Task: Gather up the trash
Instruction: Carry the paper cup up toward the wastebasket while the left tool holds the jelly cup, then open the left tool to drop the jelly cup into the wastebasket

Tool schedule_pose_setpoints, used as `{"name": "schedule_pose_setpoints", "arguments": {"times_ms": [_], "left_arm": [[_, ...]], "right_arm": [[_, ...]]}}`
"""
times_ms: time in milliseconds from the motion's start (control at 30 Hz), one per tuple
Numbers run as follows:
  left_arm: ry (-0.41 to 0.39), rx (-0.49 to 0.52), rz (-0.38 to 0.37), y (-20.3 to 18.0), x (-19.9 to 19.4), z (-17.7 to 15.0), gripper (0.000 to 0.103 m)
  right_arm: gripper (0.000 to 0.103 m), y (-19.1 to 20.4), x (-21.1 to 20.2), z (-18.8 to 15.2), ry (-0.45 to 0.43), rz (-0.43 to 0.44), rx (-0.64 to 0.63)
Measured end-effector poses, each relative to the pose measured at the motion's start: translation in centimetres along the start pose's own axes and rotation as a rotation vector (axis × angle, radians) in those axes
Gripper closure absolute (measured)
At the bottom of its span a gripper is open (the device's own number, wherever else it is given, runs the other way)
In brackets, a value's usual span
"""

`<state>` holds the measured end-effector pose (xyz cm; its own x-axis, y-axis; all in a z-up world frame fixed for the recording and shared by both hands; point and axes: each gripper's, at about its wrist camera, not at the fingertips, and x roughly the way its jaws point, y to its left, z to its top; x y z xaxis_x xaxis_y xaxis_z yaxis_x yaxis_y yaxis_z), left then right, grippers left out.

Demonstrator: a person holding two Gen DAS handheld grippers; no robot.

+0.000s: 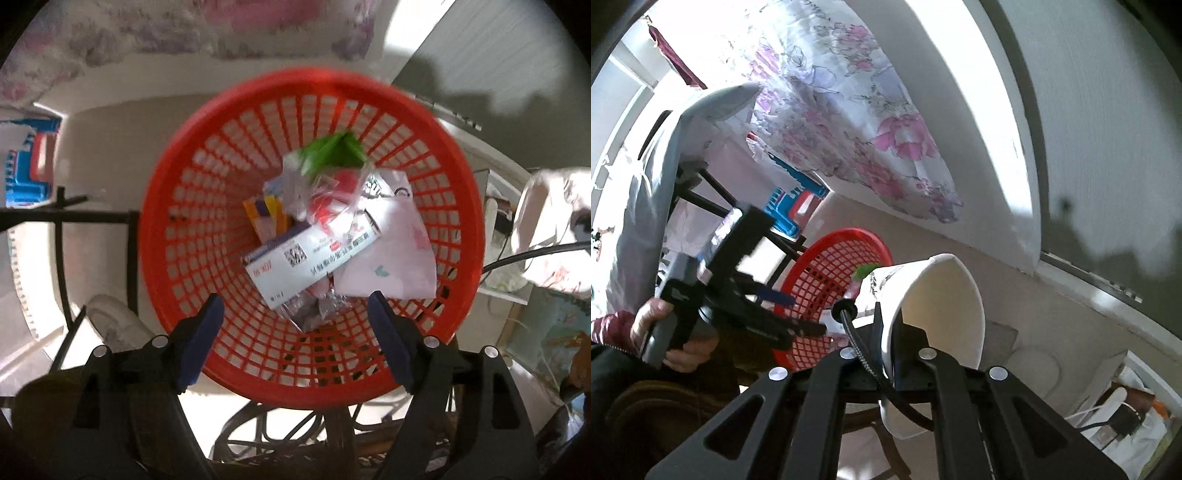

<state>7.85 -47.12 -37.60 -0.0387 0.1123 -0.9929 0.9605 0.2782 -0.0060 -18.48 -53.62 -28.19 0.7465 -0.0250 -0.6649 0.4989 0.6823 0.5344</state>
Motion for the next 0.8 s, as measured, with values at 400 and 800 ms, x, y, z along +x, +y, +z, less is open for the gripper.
{"name": "schedule_pose_setpoints", "arguments": {"times_ms": [400,800], "left_arm": [[0.116,0.084,-0.079,-2.4,2.9,-0.9,0.027],[0.077,0.275,-0.014,-6.9,3.7,-0.9,0.029]], "right_arm": [[0.097,-1.8,4.1,0.6,-0.001,0.092,0.111],[0.096,-5.6,2.4,0.5,-0.059,0.229,0.265]]}}
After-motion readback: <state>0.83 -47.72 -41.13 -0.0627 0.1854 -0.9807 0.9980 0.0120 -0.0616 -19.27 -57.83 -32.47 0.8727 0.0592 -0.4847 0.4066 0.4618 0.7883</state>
